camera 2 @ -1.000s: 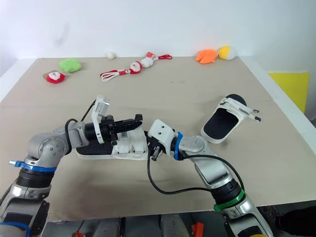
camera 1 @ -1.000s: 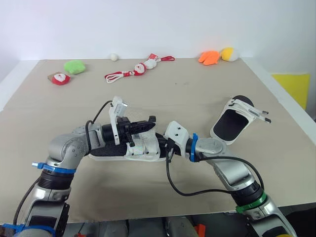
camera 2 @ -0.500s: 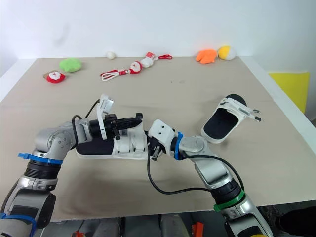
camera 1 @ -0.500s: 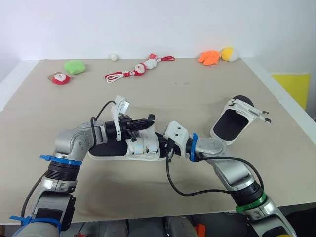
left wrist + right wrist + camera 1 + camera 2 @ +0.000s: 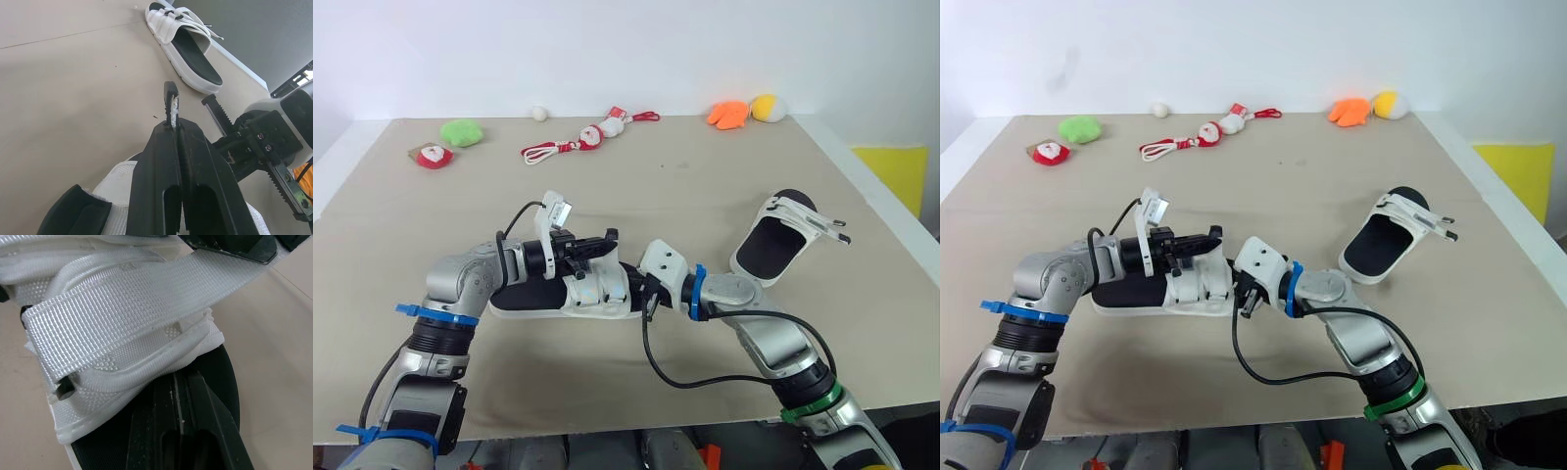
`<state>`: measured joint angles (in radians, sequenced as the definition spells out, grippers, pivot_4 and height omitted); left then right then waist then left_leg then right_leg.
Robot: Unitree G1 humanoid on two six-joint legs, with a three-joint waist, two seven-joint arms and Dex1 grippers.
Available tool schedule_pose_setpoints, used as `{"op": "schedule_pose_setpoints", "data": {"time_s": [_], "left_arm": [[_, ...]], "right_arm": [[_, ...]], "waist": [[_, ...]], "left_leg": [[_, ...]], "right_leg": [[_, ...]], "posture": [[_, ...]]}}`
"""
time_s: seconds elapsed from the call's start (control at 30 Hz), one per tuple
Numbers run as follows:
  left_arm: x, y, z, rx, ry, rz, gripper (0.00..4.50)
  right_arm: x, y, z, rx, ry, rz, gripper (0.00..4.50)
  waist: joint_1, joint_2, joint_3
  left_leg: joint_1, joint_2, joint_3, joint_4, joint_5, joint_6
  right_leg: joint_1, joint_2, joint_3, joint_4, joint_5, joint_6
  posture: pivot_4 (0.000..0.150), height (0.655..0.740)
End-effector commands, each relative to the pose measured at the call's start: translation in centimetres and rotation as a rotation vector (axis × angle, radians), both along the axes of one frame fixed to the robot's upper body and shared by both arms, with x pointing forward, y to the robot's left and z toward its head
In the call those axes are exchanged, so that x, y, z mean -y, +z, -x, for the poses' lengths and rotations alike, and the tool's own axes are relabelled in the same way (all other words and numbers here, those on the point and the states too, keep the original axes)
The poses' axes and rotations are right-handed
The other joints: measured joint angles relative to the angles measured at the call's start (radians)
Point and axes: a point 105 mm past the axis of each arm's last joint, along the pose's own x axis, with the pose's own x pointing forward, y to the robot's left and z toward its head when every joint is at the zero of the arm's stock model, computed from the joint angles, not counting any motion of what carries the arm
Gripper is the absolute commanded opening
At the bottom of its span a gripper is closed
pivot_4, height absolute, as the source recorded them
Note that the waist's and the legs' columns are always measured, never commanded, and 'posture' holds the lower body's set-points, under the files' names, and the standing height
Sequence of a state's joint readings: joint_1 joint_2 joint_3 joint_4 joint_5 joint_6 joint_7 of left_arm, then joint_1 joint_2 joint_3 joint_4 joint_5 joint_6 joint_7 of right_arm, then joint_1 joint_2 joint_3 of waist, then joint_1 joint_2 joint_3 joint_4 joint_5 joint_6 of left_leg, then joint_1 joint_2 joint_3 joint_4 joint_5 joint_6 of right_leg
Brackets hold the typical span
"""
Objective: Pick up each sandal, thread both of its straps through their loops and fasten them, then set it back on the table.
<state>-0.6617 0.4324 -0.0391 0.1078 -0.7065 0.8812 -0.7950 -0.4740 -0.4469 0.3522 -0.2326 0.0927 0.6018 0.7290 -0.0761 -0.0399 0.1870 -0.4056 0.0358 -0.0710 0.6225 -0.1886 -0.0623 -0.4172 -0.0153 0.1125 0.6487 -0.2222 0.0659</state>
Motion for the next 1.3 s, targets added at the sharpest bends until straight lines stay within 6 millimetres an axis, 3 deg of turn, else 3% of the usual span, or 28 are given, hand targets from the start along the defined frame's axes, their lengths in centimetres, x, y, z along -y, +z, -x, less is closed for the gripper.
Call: {"op": "schedule_pose_setpoints", "data": {"time_s": [0.03,0.5,1.3], "left_arm": [[-0.9,1.0,-0.4,0.037,0.040,-0.003,0.06],[-1.8,-0.7,-1.4,0.026,0.118,-0.088,0.06],[-3.0,-3.0,-1.0,0.042,0.124,-0.246,0.06]], "right_arm": [[0.7,-1.2,-0.2,-0.032,-0.031,0.034,0.00],[0.6,-1.1,-0.3,-0.029,-0.032,0.032,0.00],[0.6,-0.9,-0.6,-0.020,-0.028,0.028,0.00]], "waist": [[0.000,0.000,0.000],[0.000,0.000,0.000],[-0.002,0.000,0.000]], "left_leg": [[0.000,0.000,0.000,0.000,0.000,0.000],[0.000,0.000,0.000,0.000,0.000,0.000],[0.001,0.000,0.000,0.000,0.002,0.002]], "right_leg": [[0.000,0.000,0.000,0.000,0.000,0.000],[0.000,0.000,0.000,0.000,0.000,0.000],[0.000,0.000,0.000,0.000,0.001,-0.001]], "posture": [[0.150,0.7400],[0.150,0.7400],[0.150,0.7400]]}}
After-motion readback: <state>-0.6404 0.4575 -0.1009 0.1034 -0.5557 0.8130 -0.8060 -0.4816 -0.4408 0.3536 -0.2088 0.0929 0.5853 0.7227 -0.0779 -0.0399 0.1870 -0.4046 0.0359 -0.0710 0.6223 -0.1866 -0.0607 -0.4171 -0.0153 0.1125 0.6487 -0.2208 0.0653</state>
